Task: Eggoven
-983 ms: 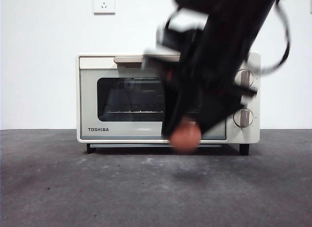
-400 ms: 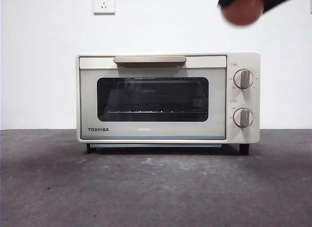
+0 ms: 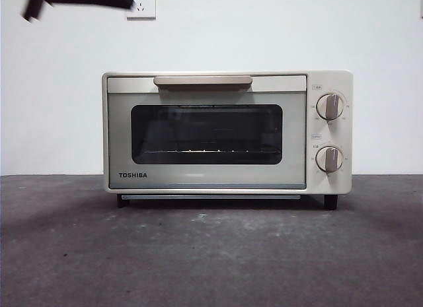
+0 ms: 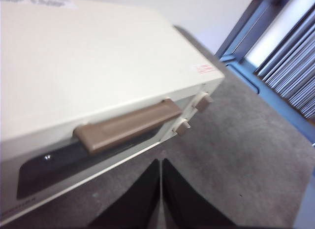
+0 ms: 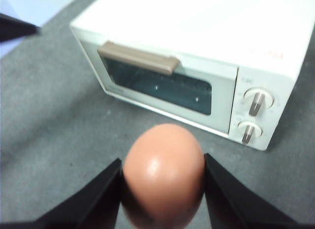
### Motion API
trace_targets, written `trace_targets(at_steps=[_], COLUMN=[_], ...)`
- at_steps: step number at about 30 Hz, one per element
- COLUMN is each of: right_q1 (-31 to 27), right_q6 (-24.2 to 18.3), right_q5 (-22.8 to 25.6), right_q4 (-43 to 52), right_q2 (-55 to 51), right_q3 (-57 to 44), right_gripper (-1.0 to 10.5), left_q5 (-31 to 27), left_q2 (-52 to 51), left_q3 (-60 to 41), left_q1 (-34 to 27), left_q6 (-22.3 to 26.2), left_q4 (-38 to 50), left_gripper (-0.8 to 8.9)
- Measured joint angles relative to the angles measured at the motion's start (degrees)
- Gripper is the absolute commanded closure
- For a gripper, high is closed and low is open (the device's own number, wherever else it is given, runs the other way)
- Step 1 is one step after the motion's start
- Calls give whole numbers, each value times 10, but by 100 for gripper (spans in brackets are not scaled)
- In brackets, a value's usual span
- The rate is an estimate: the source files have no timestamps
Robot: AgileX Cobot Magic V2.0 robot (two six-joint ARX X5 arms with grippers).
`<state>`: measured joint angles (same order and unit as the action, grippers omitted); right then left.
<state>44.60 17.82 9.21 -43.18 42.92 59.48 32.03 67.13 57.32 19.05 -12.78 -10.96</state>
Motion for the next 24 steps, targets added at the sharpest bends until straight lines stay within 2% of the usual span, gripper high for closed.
trace_targets(at_steps=[8, 12, 24], right_q1=[0, 0, 0], right_q6=[0, 0, 0], right_q5=[0, 0, 16], right_q4=[-3, -3, -3], right_q2=[-12, -12, -12], right_q3=[11, 11, 11], right_gripper=[943, 943, 943], left_q5=[-68, -82, -144], left_q2=[133, 178, 226], left_q3=[104, 136, 144], left_q1=[40, 53, 84], left_q6=[35, 56, 108], left_q4=[-2, -5, -5], left_gripper=[808, 808, 808])
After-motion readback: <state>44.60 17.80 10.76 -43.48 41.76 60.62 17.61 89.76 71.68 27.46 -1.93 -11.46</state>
